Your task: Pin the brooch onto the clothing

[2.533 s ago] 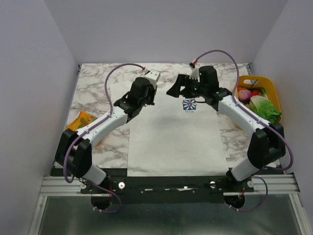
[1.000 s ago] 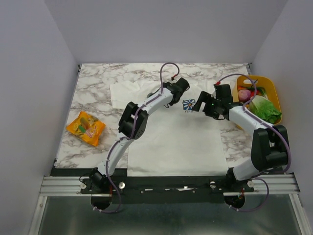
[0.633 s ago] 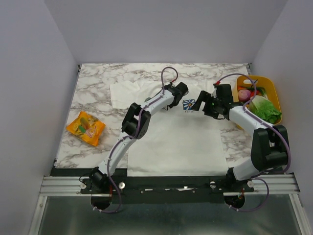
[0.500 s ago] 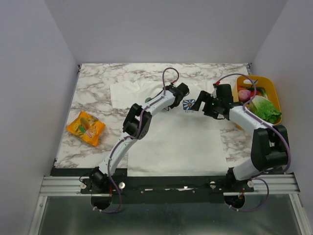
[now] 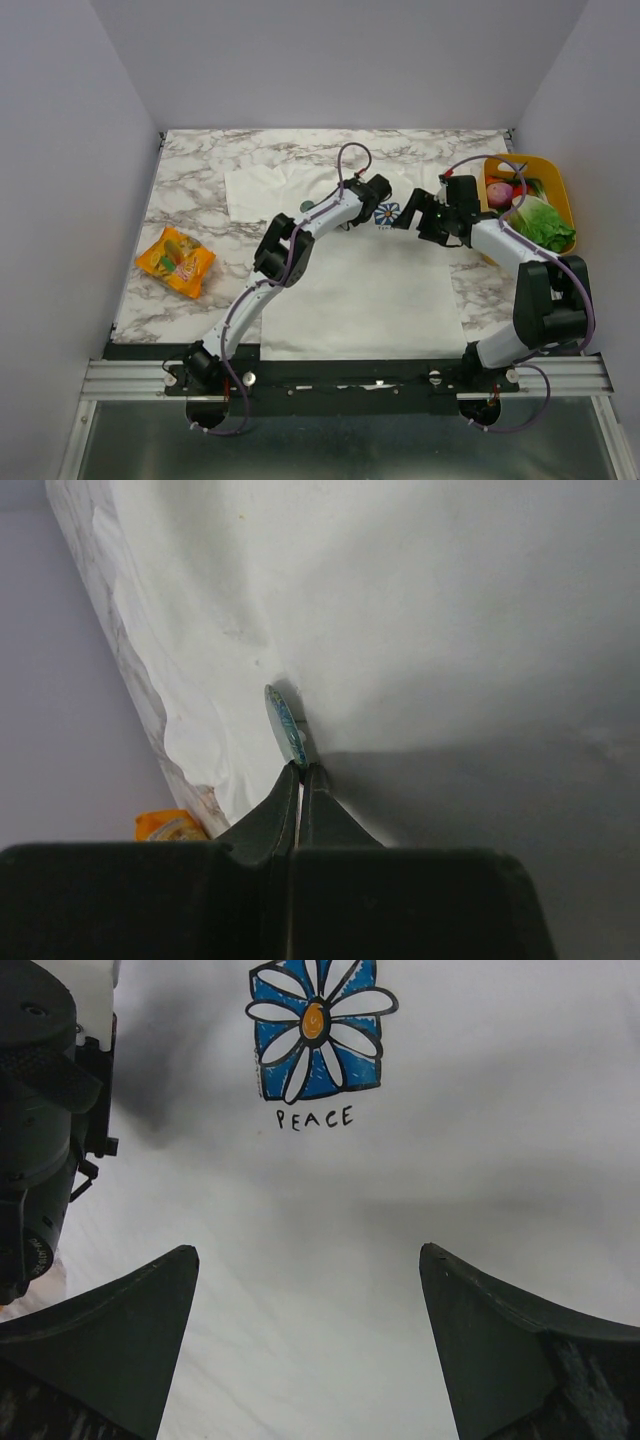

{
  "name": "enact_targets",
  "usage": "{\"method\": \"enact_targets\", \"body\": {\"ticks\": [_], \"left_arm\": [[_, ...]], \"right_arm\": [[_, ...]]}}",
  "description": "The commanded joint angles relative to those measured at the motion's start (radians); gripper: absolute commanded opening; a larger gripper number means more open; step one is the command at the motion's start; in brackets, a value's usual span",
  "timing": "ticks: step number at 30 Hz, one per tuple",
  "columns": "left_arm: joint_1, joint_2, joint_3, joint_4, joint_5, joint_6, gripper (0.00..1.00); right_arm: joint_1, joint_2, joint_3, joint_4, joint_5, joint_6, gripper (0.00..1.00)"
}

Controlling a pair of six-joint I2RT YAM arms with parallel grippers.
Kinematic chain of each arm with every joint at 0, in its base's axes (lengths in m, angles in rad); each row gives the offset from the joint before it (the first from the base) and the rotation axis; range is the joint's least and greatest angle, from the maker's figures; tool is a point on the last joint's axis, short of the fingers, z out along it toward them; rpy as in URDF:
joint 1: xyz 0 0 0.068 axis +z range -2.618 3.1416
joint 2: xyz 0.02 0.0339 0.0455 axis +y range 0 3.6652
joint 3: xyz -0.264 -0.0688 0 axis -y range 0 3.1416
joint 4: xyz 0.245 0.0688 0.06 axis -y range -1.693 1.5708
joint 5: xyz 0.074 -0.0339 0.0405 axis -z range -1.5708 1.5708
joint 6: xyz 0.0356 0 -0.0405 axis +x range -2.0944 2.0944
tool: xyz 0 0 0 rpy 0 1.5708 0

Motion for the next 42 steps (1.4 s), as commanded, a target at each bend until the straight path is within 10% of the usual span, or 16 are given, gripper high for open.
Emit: {"method": "enact_targets", "body": {"ticks": [1,20,29,42], "left_arm": [[-0.008,-0.077,-0.039,0.120,0.181,-0.044,0.00],[0.025,-0.382,-0.377,0.456,0.333,-0.060,0.00],[0.090,-0.667,-0.784,0.795,0.603,-0.134,0.00],[0.159,-0.822,-0.968,0.993,0.843,-0.199,0.00]], "right_arm": [[-0.007,-0.026,-0.013,0.024,-0.029,-0.002,1.00],[-0.007,-0.014,-0.013,0.054,-0.080,-0.022,0.99],[-0.003,0.090,0.089,0.108,-0.196,0.020,0.94],[0.103,0.224,0.250,0.114,-0.201,0.037,0.93]]}}
